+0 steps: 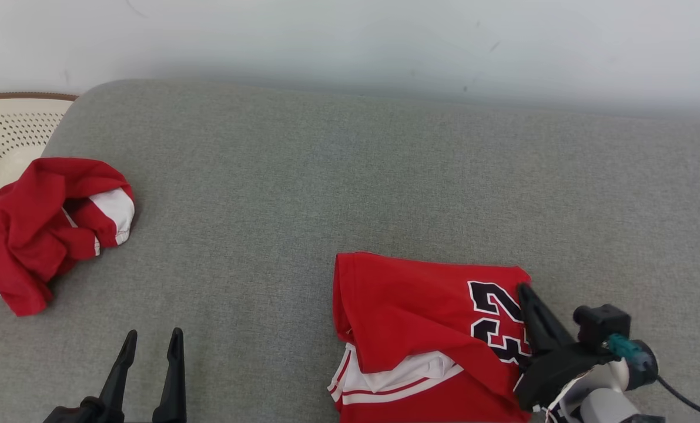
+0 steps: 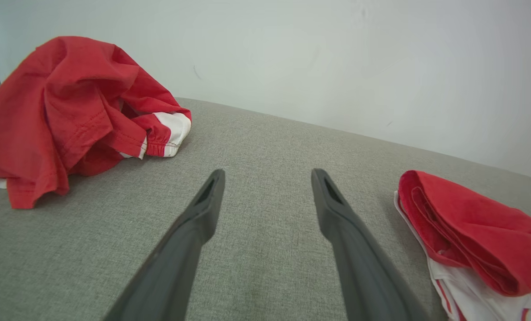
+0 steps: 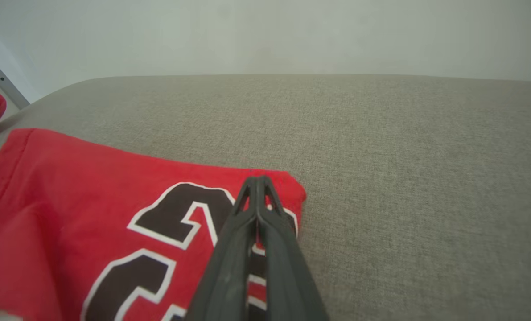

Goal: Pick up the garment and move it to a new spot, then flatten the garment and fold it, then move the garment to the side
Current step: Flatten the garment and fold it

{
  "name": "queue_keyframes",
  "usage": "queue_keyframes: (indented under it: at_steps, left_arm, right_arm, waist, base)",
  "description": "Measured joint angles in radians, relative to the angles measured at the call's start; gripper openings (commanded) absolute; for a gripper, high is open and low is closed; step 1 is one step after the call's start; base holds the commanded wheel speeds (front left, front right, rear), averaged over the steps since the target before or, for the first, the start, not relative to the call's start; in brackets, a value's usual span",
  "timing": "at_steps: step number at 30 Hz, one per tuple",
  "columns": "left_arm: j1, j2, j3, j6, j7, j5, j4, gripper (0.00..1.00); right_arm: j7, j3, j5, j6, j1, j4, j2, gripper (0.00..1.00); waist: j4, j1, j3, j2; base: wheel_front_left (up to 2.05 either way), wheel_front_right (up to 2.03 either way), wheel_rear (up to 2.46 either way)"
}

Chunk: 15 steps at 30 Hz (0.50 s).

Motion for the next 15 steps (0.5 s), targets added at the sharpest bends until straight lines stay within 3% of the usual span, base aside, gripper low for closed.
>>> queue_keyframes:
  at_steps: [5, 15]
  left_arm:
    - [0.000, 0.000, 0.000, -0.004, 0.000, 0.003, -0.001, 1.00]
    - [0.000, 0.000, 0.000, -0.006, 0.000, 0.002, 0.001, 1.00]
  right_arm:
    - [-0.011, 0.057, 0.007, 0.000, -0.026, 0.084, 0.007, 0.00]
    - [-0.012, 0.162, 0.016, 0.000, -0.007, 0.012, 0.014, 0.00]
  waist:
    - [0.009, 0.0000, -0.002, 0.0000]
    - [0.019, 0.0000, -0.001, 0.0000]
  base:
    - [0.00, 0.00, 0.00]
    - [0.00, 0.00, 0.00]
